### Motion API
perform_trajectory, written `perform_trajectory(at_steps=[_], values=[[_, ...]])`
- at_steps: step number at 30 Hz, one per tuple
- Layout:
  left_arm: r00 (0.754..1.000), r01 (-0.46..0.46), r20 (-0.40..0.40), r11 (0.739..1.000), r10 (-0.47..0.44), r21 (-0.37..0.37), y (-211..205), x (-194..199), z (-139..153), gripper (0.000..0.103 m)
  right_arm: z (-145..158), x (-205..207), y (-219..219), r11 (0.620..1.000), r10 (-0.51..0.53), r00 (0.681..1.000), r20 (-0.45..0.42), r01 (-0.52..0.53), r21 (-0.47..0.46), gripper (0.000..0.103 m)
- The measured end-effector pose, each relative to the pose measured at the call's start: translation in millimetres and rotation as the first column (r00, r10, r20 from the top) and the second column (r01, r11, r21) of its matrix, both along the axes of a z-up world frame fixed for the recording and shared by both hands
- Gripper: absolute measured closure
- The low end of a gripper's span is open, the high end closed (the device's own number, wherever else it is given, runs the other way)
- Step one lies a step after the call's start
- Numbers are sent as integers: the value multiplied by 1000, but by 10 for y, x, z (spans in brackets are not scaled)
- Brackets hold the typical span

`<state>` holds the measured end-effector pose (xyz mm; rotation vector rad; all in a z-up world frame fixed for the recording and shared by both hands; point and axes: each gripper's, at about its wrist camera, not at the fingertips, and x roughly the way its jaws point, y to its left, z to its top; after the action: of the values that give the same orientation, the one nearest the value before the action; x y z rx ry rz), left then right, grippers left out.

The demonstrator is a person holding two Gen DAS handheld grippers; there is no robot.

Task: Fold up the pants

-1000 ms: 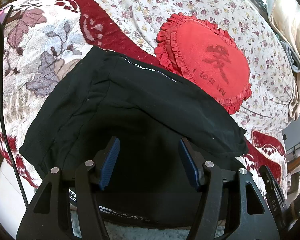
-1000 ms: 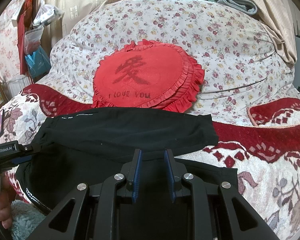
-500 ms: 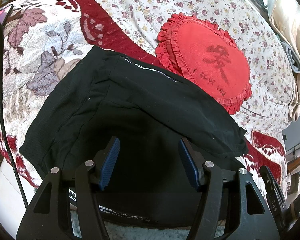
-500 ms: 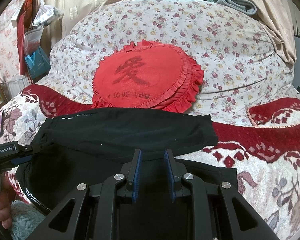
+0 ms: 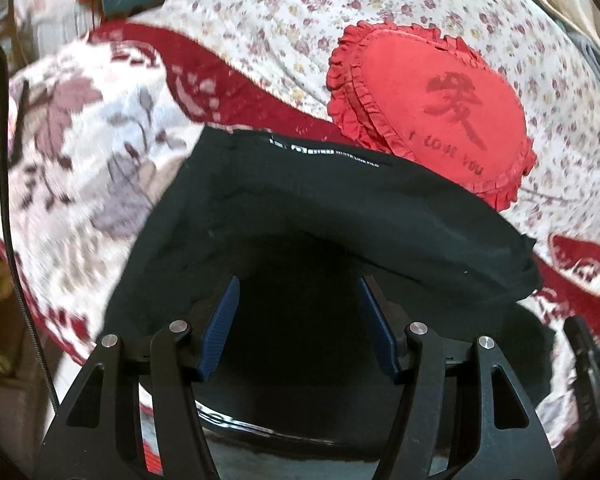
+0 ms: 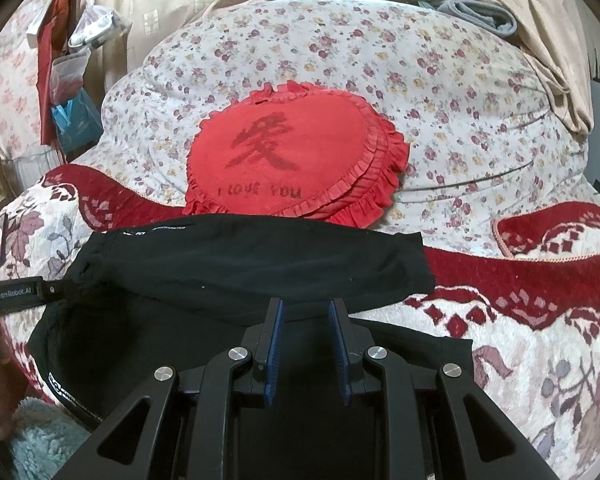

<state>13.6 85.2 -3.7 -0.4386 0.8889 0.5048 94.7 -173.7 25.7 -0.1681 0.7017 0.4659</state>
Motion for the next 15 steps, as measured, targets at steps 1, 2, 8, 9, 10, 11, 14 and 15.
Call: perform_trajectory(at_steps=[1,2,8,9,10,11,14,15], values=[[1000,12,-6,999,-12,40,-41,-1,21,42,5,-5,0,1000,1,1000,5,-1,-1,82],[1000,18,-11,998,-17,65,-27,-1,27,42,9,-8,-7,1000,2,1000,8,-2,0,82],[1000,21,-14,981,-18,194,-10,-49,69,42,13,4,-21,1000,-8,1000,8,8,17,82],[1000,19,-9,978,-17,207,0,-56,86,42,14,4,-25,1000,-11,1000,8,10,19,82],[1000,14,-1,974,-14,226,8,-65,105,42,15,0,-23,1000,-12,1000,9,12,19,82],[1000,9,5,970,-10,243,21,-69,121,42,17,-3,-19,1000,-13,1000,11,13,18,82],[1000,3,16,962,-8,274,65,-73,141,42,16,-2,-25,1000,-13,1000,10,13,14,82],[1000,3,15,961,-8,276,82,-66,139,42,17,-6,-21,1000,-12,1000,10,12,14,82]])
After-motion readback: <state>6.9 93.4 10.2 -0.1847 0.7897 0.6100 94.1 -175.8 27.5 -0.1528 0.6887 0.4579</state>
